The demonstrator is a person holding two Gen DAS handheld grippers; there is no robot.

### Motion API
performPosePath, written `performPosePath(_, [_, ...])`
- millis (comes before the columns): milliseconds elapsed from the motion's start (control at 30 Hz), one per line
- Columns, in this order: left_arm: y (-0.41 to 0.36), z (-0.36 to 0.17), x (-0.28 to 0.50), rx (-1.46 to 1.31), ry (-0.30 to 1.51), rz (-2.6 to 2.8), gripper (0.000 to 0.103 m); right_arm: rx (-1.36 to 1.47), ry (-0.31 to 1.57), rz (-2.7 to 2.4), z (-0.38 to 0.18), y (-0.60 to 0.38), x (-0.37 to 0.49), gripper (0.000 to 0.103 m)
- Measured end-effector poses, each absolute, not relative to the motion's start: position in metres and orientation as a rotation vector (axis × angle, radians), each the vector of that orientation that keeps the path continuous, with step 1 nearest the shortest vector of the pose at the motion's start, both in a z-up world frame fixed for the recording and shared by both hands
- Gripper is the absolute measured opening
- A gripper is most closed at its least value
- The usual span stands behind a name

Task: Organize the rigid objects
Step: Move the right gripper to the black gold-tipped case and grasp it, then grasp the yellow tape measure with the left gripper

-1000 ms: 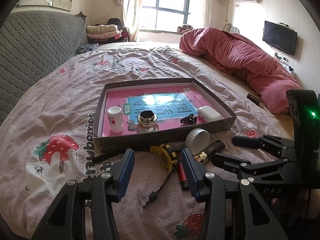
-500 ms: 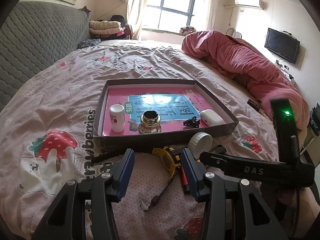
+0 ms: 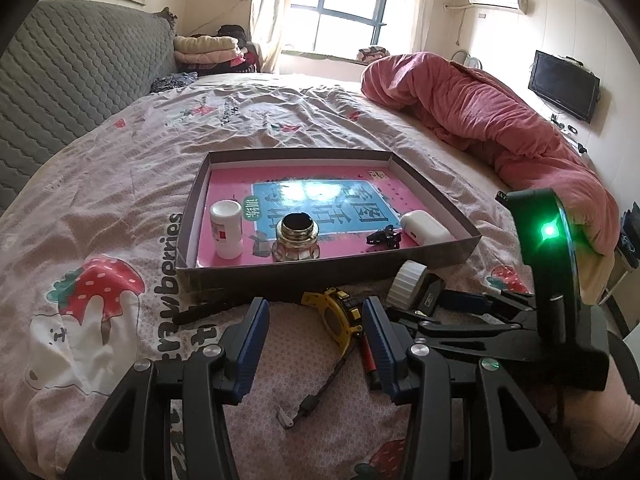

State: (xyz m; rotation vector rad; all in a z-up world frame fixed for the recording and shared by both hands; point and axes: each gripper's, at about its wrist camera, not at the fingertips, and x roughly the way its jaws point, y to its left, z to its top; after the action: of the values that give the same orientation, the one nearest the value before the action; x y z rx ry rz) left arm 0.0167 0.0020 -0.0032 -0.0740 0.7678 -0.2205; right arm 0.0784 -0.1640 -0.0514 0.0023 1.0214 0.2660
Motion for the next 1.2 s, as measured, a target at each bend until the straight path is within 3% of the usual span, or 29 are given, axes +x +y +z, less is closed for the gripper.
performPosePath(500, [0.007, -0.008, 0.023, -0.09, 0.78, -0.208, 0.048, 0.004, 1.035, 0.258, -0.043, -0.202, 0.069, 0.074])
performPosePath(800, [0.003, -0.009, 0.022, -0.077, 0.787, -0.216, 0.048, -0.113, 1.027, 0.266, -0.054, -0.176, 0.073, 0.074])
performPosePath(967, [0.005, -0.01, 0.023, -0.085, 0.791, -0.213, 0.048, -0.116, 1.035, 0.297, -0.05, -0.184, 0.071, 0.054])
performPosePath(1200, [0.006, -0.01, 0.024, -0.085, 0.791, -0.212, 0.048, -0.091, 1.055, 0.333, -0.044, -0.201, 0.069, 0.044])
